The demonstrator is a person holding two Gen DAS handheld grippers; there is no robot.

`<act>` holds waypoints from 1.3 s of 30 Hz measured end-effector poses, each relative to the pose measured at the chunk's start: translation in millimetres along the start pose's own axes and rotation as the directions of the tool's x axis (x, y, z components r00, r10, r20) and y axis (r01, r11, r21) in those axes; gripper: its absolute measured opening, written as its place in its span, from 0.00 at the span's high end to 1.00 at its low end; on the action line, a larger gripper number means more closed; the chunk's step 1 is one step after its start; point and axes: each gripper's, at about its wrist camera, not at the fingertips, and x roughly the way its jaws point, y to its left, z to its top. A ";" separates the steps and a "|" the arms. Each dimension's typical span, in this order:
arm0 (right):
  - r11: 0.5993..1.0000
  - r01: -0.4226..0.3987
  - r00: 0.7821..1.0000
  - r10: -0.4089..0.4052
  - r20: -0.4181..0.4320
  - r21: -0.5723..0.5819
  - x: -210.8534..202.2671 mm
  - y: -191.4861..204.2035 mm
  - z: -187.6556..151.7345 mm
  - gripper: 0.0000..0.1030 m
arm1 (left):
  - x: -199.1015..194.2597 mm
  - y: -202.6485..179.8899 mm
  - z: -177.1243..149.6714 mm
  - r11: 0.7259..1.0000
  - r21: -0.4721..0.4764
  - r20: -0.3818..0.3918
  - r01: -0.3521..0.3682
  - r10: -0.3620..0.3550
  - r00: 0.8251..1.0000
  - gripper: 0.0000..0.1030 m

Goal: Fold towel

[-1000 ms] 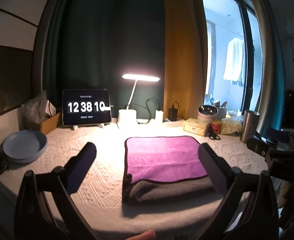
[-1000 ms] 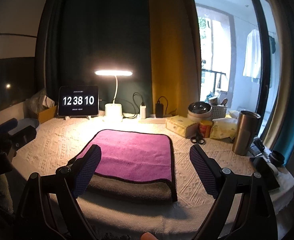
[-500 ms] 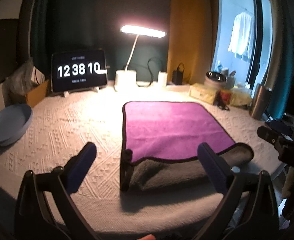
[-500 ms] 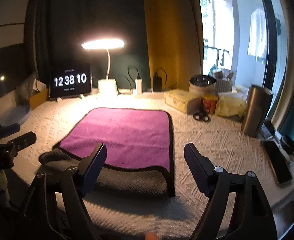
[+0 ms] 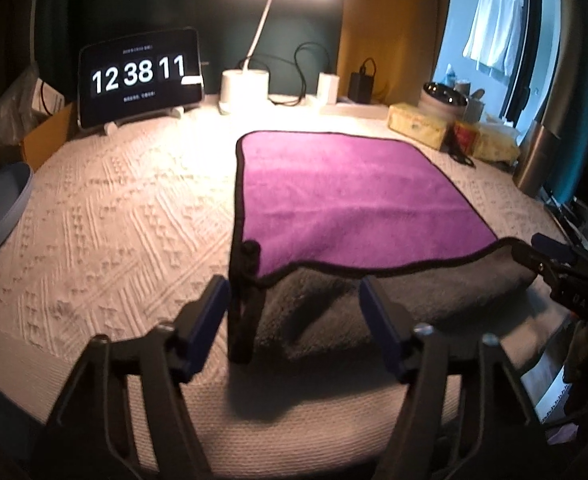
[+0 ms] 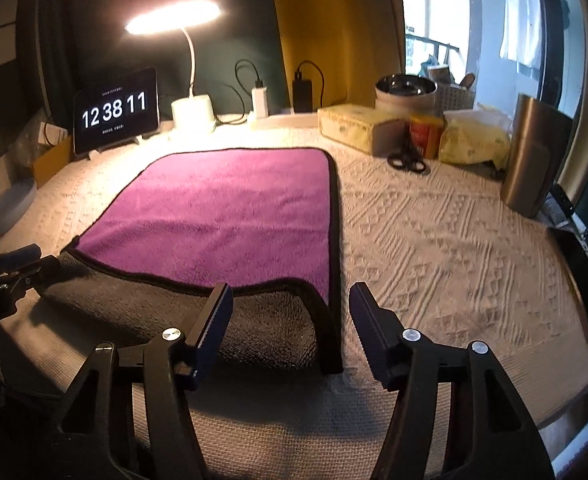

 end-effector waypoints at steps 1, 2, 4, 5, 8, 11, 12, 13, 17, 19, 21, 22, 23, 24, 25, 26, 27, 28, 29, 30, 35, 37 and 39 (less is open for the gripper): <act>1.000 -0.003 1.000 0.003 -0.008 -0.001 2.1 0.2 -0.4 0.39 | 1.6 0.5 -0.5 1.000 0.000 -0.006 0.002 -0.002 1.000 0.38; 1.000 -0.006 1.000 0.006 -0.011 -0.001 3.1 0.5 -1.5 0.40 | 3.0 1.1 -1.4 1.000 -0.001 -0.010 0.009 -0.009 1.000 0.39; 1.000 -0.011 1.000 0.011 -0.022 -0.004 6.5 1.4 -3.6 0.45 | 6.6 1.6 -3.2 1.000 0.000 -0.028 0.010 -0.010 1.000 0.47; 1.000 -0.011 1.000 0.011 -0.028 -0.005 7.4 2.5 -4.7 0.48 | 8.3 1.8 -4.3 1.000 0.000 -0.038 0.013 -0.013 0.999 0.49; 1.000 -0.006 0.999 0.005 -0.033 -0.009 10.0 2.6 -7.1 0.56 | 13.1 1.1 -8.3 1.000 0.011 -0.059 0.009 -0.008 0.998 0.59; 1.000 0.004 0.999 -0.005 -0.032 -0.017 10.6 2.6 -8.4 0.72 | 15.6 1.4 -10.3 1.000 0.019 -0.070 -0.005 0.006 0.998 0.66; 1.000 0.010 1.000 -0.011 -0.028 -0.018 10.5 2.2 -8.4 0.80 | 14.5 1.2 -10.2 1.000 0.023 -0.065 -0.009 0.010 0.998 0.69; 1.000 0.015 1.000 -0.016 -0.027 -0.019 10.5 1.3 -8.2 0.83 | 13.2 0.2 -9.7 0.999 0.033 -0.059 -0.014 0.016 0.998 0.74; 0.999 0.021 1.000 -0.021 -0.007 -0.024 6.4 -0.2 -6.8 0.93 | 8.5 -2.4 -6.4 0.998 0.053 -0.037 -0.013 0.015 0.999 0.84; 0.999 0.021 1.000 -0.021 0.014 -0.030 2.3 0.0 -3.8 0.94 | 6.0 -3.3 -4.1 0.998 0.056 -0.030 -0.013 0.014 0.999 0.85; 0.999 0.024 0.999 -0.023 0.033 -0.037 -1.1 0.9 -1.3 0.94 | 3.1 -4.1 -0.8 0.998 0.058 -0.021 -0.010 0.011 1.000 0.86; 0.999 0.026 0.999 -0.024 0.047 -0.042 -3.6 0.8 1.2 0.94 | 1.1 -4.0 1.5 0.998 0.056 -0.014 -0.011 0.012 1.000 0.86; 0.999 0.027 0.998 -0.025 0.055 -0.042 -5.5 0.9 2.1 0.94 | -0.9 -3.7 3.8 0.999 0.053 -0.007 -0.010 0.010 1.000 0.86; 0.999 0.028 0.997 -0.025 0.067 -0.042 -7.4 0.4 4.5 0.94 | -2.6 -3.9 6.3 0.998 0.055 -0.001 -0.009 0.009 1.000 0.86; 0.999 0.029 0.996 -0.025 0.080 -0.041 -9.5 -0.4 7.3 0.94 | -3.9 -4.3 8.3 0.998 0.057 0.003 -0.008 0.008 1.000 0.86; 0.999 0.029 0.995 -0.025 0.092 -0.041 -11.7 -0.4 9.6 0.94 | -6.0 -4.3 11.1 0.998 0.057 0.010 -0.007 0.006 1.000 0.87; 0.999 0.027 0.994 -0.022 0.103 -0.042 -13.5 -0.8 12.4 0.94 | -8.0 -4.4 14.4 0.998 0.057 0.016 -0.005 0.004 1.000 0.87; 0.999 0.025 0.993 -0.020 0.113 -0.045 -15.4 -0.7 15.1 0.94 | -9.9 -4.6 16.9 0.998 0.058 0.023 -0.005 0.004 1.000 0.87; 0.999 0.026 0.992 -0.019 0.125 -0.047 -17.2 -0.2 17.5 0.94 | -11.4 -4.7 20.0 0.998 0.058 0.030 -0.005 0.004 1.000 0.87; 0.998 0.025 0.991 -0.018 0.136 -0.049 -18.6 -0.2 20.0 0.94 | -13.1 -4.6 24.2 0.998 0.057 0.038 -0.004 0.001 0.999 0.87; 0.998 0.016 0.983 -0.005 0.182 -0.060 -22.2 0.0 36.0 0.95 | -14.8 -5.2 40.3 0.998 0.056 0.065 -0.001 -0.003 0.998 0.87; 0.998 0.014 0.980 -0.001 0.198 -0.065 -22.2 -0.5 42.7 0.95 | -14.4 -6.3 46.5 0.998 0.058 0.076 0.000 -0.004 0.997 0.87; 0.998 0.012 0.977 0.003 0.213 -0.067 -21.3 -1.9 48.3 0.94 | -13.6 -6.5 53.4 0.998 0.063 0.087 -0.001 -0.005 0.996 0.87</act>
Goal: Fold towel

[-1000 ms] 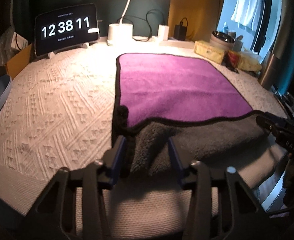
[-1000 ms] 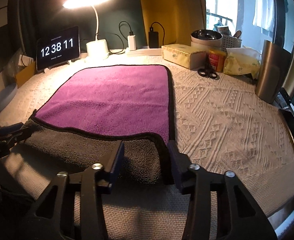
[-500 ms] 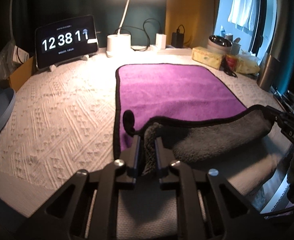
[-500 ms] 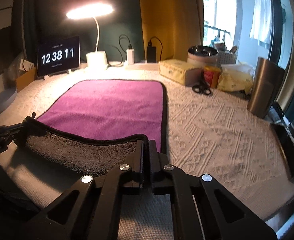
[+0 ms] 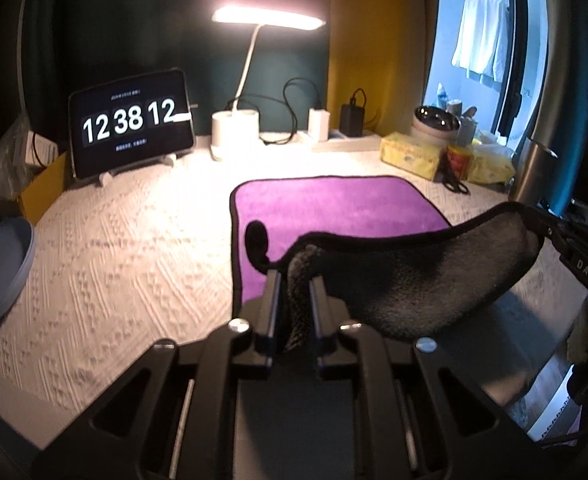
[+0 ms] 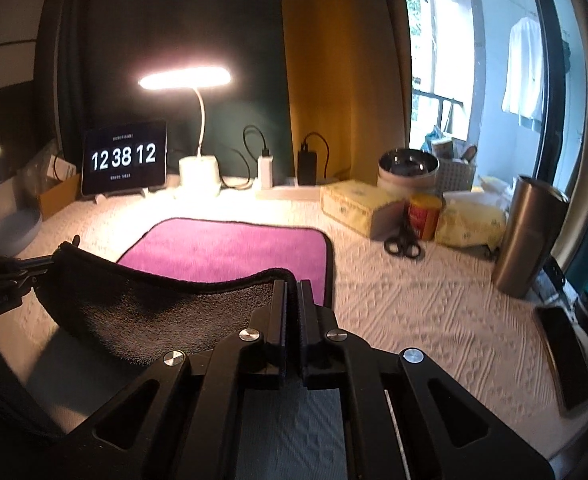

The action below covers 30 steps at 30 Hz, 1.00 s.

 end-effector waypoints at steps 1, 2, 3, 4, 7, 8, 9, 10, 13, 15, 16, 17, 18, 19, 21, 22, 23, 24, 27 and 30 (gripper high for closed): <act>1.000 -0.001 1.000 0.001 0.008 -0.001 1.7 -1.1 3.8 0.94 | 0.8 -0.6 2.7 1.000 0.001 0.003 0.002 -0.002 1.000 0.87; 1.000 -0.003 1.000 0.003 0.016 -0.002 3.2 -2.1 6.4 0.94 | 1.9 -0.2 6.5 1.000 0.002 0.009 0.003 -0.003 1.000 0.87; 1.000 -0.004 1.000 0.004 0.022 -0.003 5.3 -2.8 9.7 0.94 | 3.3 0.6 10.8 1.000 0.004 0.015 0.004 -0.004 1.000 0.87; 1.000 -0.004 1.000 0.004 0.028 -0.007 7.1 -2.9 12.6 0.95 | 4.4 1.5 14.6 1.000 0.005 0.022 0.004 -0.004 1.000 0.87; 1.000 -0.003 0.999 0.004 0.049 -0.019 11.5 -2.8 20.5 0.94 | 7.7 2.5 26.3 1.000 0.011 0.045 0.002 -0.002 0.999 0.87; 1.000 -0.003 0.998 0.004 0.056 -0.023 13.6 -3.1 23.8 0.95 | 8.6 3.2 29.6 1.000 0.012 0.052 0.001 -0.001 0.999 0.87; 1.000 -0.003 0.998 0.005 0.064 -0.027 16.3 -3.3 27.6 0.95 | 10.9 4.0 35.2 1.000 0.016 0.060 0.001 -0.002 0.998 0.87; 1.000 -0.004 0.998 0.006 0.069 -0.030 19.3 -3.8 31.7 0.95 | 11.9 3.9 37.9 1.000 0.018 0.065 0.000 -0.001 0.998 0.87; 0.999 -0.005 0.996 0.009 0.087 -0.038 26.4 -4.9 42.3 0.95 | 15.6 3.4 48.0 1.000 0.026 0.084 0.000 -0.002 0.996 0.87; 0.999 -0.005 0.995 0.009 0.100 -0.045 30.9 -4.4 48.9 0.95 | 19.5 3.2 53.3 1.000 0.030 0.092 -0.002 -0.001 0.996 0.87; 0.999 -0.006 0.994 0.011 0.107 -0.047 33.9 -4.7 52.7 0.95 | 22.1 3.4 55.9 1.000 0.031 0.094 -0.002 -0.001 0.996 0.87; 0.999 -0.007 0.994 0.012 0.111 -0.048 35.2 -5.6 54.4 0.95 | 25.1 3.7 58.8 0.999 0.033 0.097 -0.004 0.001 0.995 0.87; 0.999 -0.007 0.993 0.013 0.118 -0.050 38.7 -6.0 57.9 0.95 | 27.1 3.7 60.7 0.999 0.034 0.099 -0.007 0.003 0.995 0.87; 0.999 -0.008 0.992 0.014 0.121 -0.050 41.2 -6.5 59.8 0.95 | 30.0 4.3 63.4 0.999 0.034 0.101 -0.008 0.005 0.995 0.87; 0.999 -0.008 0.992 0.014 0.125 -0.050 50.2 -7.7 64.8 0.95 | 35.3 5.9 68.8 0.999 0.034 0.107 -0.011 0.007 0.994 0.87; 0.999 -0.010 0.992 0.016 0.125 -0.048 53.7 -8.6 66.4 0.95 | 36.9 6.2 70.6 0.999 0.034 0.109 -0.013 0.010 0.994 0.87; 0.999 -0.014 0.992 0.019 0.123 -0.043 57.4 -9.4 68.5 0.95 | 38.9 7.2 72.7 0.999 0.034 0.112 -0.014 0.011 0.994 0.87; 0.999 -0.023 0.992 0.027 0.121 -0.035 60.7 -10.8 71.0 0.95 | 40.9 8.0 75.1 0.999 0.034 0.114 -0.016 0.012 0.993 0.87; 0.999 -0.025 0.992 0.029 0.125 -0.034 68.0 -12.3 76.6 0.95 | 47.9 11.2 81.5 0.999 0.034 0.122 -0.022 0.018 0.992 0.87; 0.999 -0.022 0.992 0.027 0.125 -0.037 76.8 -12.6 80.3 0.94 | 56.4 14.3 87.2 0.999 0.037 0.126 -0.027 0.022 0.992 0.87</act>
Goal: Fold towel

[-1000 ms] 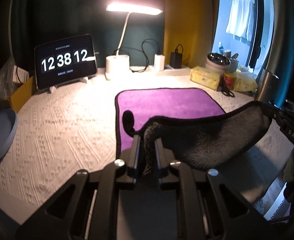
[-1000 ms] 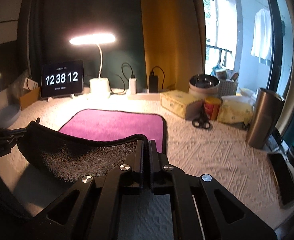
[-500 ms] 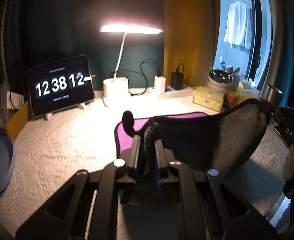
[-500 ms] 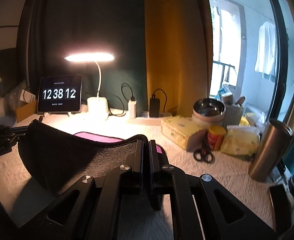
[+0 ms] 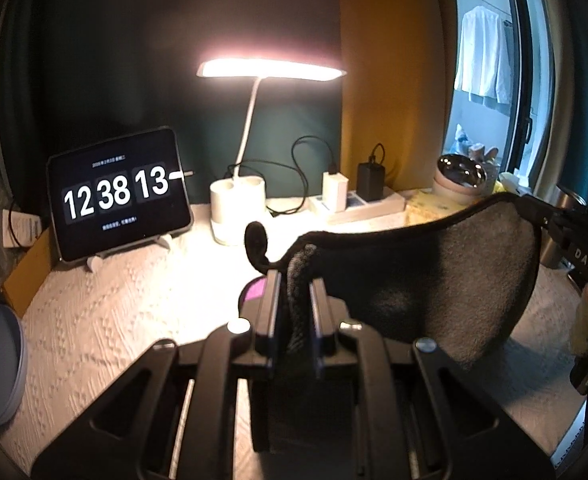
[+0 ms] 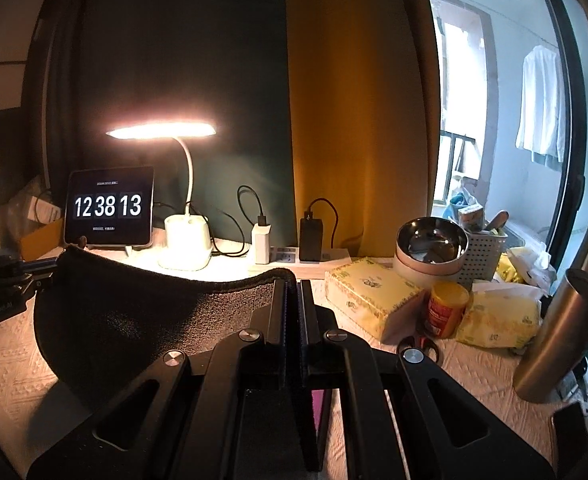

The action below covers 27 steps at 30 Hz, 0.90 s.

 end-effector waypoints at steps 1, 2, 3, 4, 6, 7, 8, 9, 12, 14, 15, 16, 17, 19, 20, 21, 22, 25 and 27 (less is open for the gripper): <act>1.000 0.001 1.000 -0.001 -0.001 -0.002 3.9 -0.4 0.9 0.94 | 3.8 1.0 1.6 1.000 0.001 0.001 -0.001 0.001 1.000 0.86; 1.000 0.002 1.000 -0.002 -0.002 -0.003 7.4 -0.4 1.4 0.95 | 7.1 1.8 2.7 1.000 0.002 0.002 -0.002 0.002 1.000 0.87; 1.000 0.002 1.000 -0.002 -0.002 -0.003 9.6 -0.9 1.5 0.95 | 10.7 2.6 4.5 1.000 0.004 0.003 -0.002 0.002 1.000 0.86; 1.000 0.002 1.000 -0.002 -0.003 -0.004 14.1 -1.4 2.2 0.95 | 13.8 3.0 5.8 1.000 0.004 0.005 -0.003 0.003 1.000 0.86; 1.000 0.004 1.000 -0.004 -0.008 -0.007 22.0 -2.7 2.7 0.95 | 22.0 4.9 8.4 1.000 0.006 0.007 -0.005 0.005 1.000 0.86; 1.000 0.004 1.000 -0.005 -0.011 -0.008 27.5 -3.5 2.6 0.95 | 25.3 5.4 9.4 1.000 0.006 0.007 -0.005 0.005 1.000 0.87; 1.000 0.006 1.000 -0.006 -0.013 -0.009 30.5 -3.7 2.3 0.95 | 29.0 6.1 10.2 1.000 0.006 0.008 -0.005 0.005 1.000 0.87; 1.000 0.007 1.000 -0.008 -0.018 -0.011 36.6 -4.1 1.7 0.95 | 33.1 7.0 11.1 1.000 0.005 0.012 -0.005 0.005 1.000 0.87; 1.000 0.017 0.999 -0.018 -0.030 -0.019 52.1 -4.9 -1.0 0.95 | 50.8 8.6 15.1 1.000 0.004 0.012 -0.012 0.012 1.000 0.86; 1.000 0.022 0.999 -0.023 -0.043 -0.015 62.9 -6.4 -3.0 0.95 | 62.5 10.4 17.1 1.000 0.005 0.003 -0.014 0.014 1.000 0.86; 1.000 0.025 0.998 -0.026 -0.051 -0.011 70.4 -7.4 -4.1 0.95 | 69.5 11.1 17.6 1.000 0.009 -0.006 -0.015 0.015 1.000 0.86; 1.000 0.028 0.998 -0.029 -0.057 -0.011 76.0 -8.1 -4.9 0.95 | 75.1 11.5 18.2 1.000 0.013 -0.014 -0.016 0.016 1.000 0.86; 1.000 0.029 0.998 -0.030 -0.062 -0.010 79.4 -8.4 -5.5 0.95 | 82.2 12.2 18.0 1.000 0.016 -0.026 -0.015 0.015 1.000 0.86; 0.999 0.042 0.996 -0.042 -0.080 -0.002 91.3 -10.5 -8.3 0.95 | 94.2 14.0 15.6 1.000 0.015 -0.055 -0.007 0.008 0.998 0.86; 0.999 0.045 0.995 -0.044 -0.086 0.002 94.6 -11.6 -9.5 0.95 | 100.5 15.0 14.2 1.000 0.014 -0.071 -0.006 0.006 0.997 0.86; 0.999 0.049 0.994 -0.048 -0.099 0.009 100.4 -13.2 -11.2 0.95 | 107.7 15.9 12.1 1.000 0.014 -0.090 -0.006 0.008 0.996 0.86; 0.998 0.055 0.992 -0.053 -0.110 0.014 105.8 -14.7 -12.9 0.95 | 111.7 16.6 10.1 1.000 0.012 -0.100 -0.007 0.008 0.995 0.86; 0.998 0.062 0.988 -0.059 -0.144 0.016 118.5 -16.5 -17.0 0.95 | 123.4 17.7 5.2 1.000 0.009 -0.133 -0.009 0.011 0.991 0.86; 0.998 0.065 0.984 -0.062 -0.167 0.013 126.0 -16.0 -19.8 0.94 | 131.0 17.5 2.7 1.000 0.010 -0.159 -0.010 0.011 0.987 0.86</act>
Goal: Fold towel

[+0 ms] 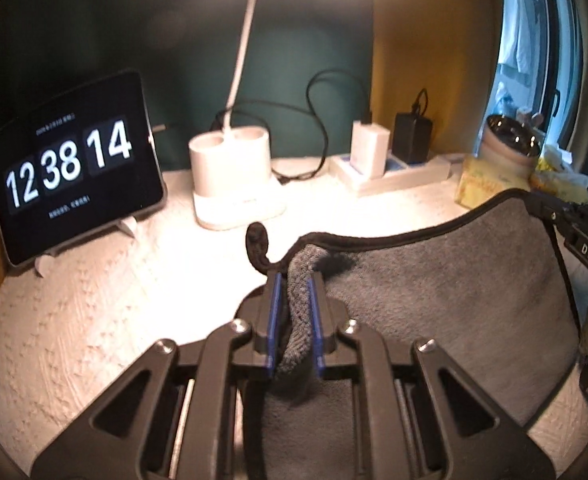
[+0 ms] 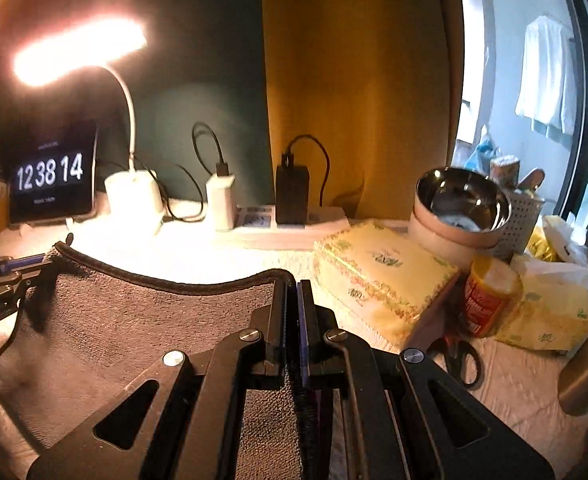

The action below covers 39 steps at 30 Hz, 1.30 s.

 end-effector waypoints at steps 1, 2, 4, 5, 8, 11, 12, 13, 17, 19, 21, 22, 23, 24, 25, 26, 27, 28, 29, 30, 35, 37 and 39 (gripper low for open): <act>1.000 0.002 1.000 -0.002 -0.014 -0.002 3.8 0.7 -1.3 0.94 | 3.4 0.1 -0.8 1.000 -0.002 -0.014 0.001 -0.001 1.000 0.85; 1.000 0.004 1.000 -0.004 -0.025 -0.004 6.9 1.2 -2.6 0.94 | 6.3 0.6 -1.6 1.000 -0.005 -0.024 0.004 -0.004 1.000 0.85; 1.000 0.008 0.999 -0.009 -0.050 -0.009 12.6 2.5 -4.7 0.94 | 13.4 1.4 -3.1 1.000 -0.012 -0.052 0.007 -0.007 0.999 0.84; 1.000 0.010 0.998 -0.010 -0.060 -0.011 14.5 2.4 -5.3 0.94 | 17.7 1.7 -3.5 1.000 -0.012 -0.074 0.005 -0.006 0.997 0.84; 1.000 0.018 0.995 -0.018 -0.102 -0.006 21.3 0.8 -6.7 0.94 | 27.3 4.3 -4.2 1.000 -0.021 -0.128 0.013 -0.016 0.992 0.81; 1.000 0.024 0.993 -0.024 -0.119 0.003 24.3 -0.1 -6.8 0.94 | 25.5 7.1 -3.8 0.999 -0.034 -0.130 0.010 -0.014 0.991 0.77; 1.000 0.025 0.992 -0.025 -0.124 0.002 24.4 0.2 -6.7 0.94 | 24.4 6.5 -3.7 1.000 -0.029 -0.131 0.006 -0.010 0.991 0.76; 1.000 0.027 0.991 -0.027 -0.130 0.001 24.2 0.7 -6.8 0.94 | 23.8 6.3 -3.6 1.000 -0.025 -0.133 0.002 -0.006 0.991 0.76; 0.999 0.034 0.989 -0.032 -0.144 0.008 21.2 1.2 -7.2 0.76 | 18.1 6.1 -5.1 1.000 -0.028 -0.140 0.008 -0.012 0.990 0.60; 0.999 0.033 0.989 -0.030 -0.148 0.015 16.7 0.7 -6.1 0.72 | 12.0 5.7 -5.8 0.999 -0.034 -0.133 0.019 -0.023 0.991 0.50; 0.999 0.033 0.988 -0.030 -0.149 0.018 11.4 0.6 -5.5 0.71 | 6.4 4.9 -6.1 0.999 -0.037 -0.128 0.024 -0.029 0.991 0.48; 0.999 0.034 0.988 -0.031 -0.150 0.020 8.9 0.9 -5.5 0.71 | 3.4 4.4 -6.2 0.999 -0.039 -0.127 0.023 -0.028 0.991 0.46; 0.999 0.034 0.988 -0.030 -0.149 0.025 4.7 1.0 -5.3 0.70 | 1.1 4.2 -6.4 0.999 -0.041 -0.127 0.022 -0.027 0.992 0.44; 0.999 0.032 0.989 -0.027 -0.148 0.029 0.3 1.1 -5.1 0.70 | -2.4 4.3 -6.7 0.999 -0.047 -0.125 0.023 -0.029 0.992 0.43; 0.999 0.030 0.989 -0.025 -0.146 0.033 -3.5 1.8 -5.0 0.70 | -5.0 4.2 -7.0 0.999 -0.049 -0.123 0.024 -0.030 0.992 0.40; 0.999 0.030 0.989 -0.025 -0.145 0.034 -6.3 2.0 -5.0 0.70 | -8.7 4.0 -7.7 0.998 -0.049 -0.120 0.027 -0.033 0.992 0.37; 0.999 0.028 0.989 -0.023 -0.143 0.036 -11.6 2.8 -5.0 0.70 | -12.6 3.7 -8.3 0.998 -0.050 -0.114 0.037 -0.042 0.993 0.37; 0.999 0.027 0.990 -0.022 -0.142 0.037 -14.8 2.8 -5.2 0.70 | -16.0 3.4 -8.8 0.998 -0.051 -0.111 0.045 -0.050 0.993 0.37; 0.999 0.024 0.990 -0.018 -0.139 0.041 -19.8 3.5 -5.3 0.69 | -19.3 3.0 -9.1 0.997 -0.051 -0.107 0.051 -0.056 0.993 0.36; 0.999 0.021 0.990 -0.015 -0.137 0.042 -24.2 4.4 -5.4 0.69 | -23.1 2.7 -9.5 0.997 -0.050 -0.102 0.054 -0.058 0.993 0.36; 0.999 0.012 0.992 -0.006 -0.128 0.046 -43.5 9.1 -6.6 0.69 | -43.2 1.7 -11.9 0.997 -0.045 -0.071 0.059 -0.062 0.996 0.28; 0.999 0.009 0.992 -0.003 -0.123 0.046 -51.6 11.4 -7.4 0.69 | -51.0 -1.0 -14.4 0.997 -0.043 -0.065 0.072 -0.074 0.995 0.21; 0.999 0.005 0.993 0.000 -0.119 0.047 -58.5 12.6 -8.3 0.68 | -57.4 -3.5 -17.5 0.996 -0.040 -0.062 0.075 -0.078 0.995 0.18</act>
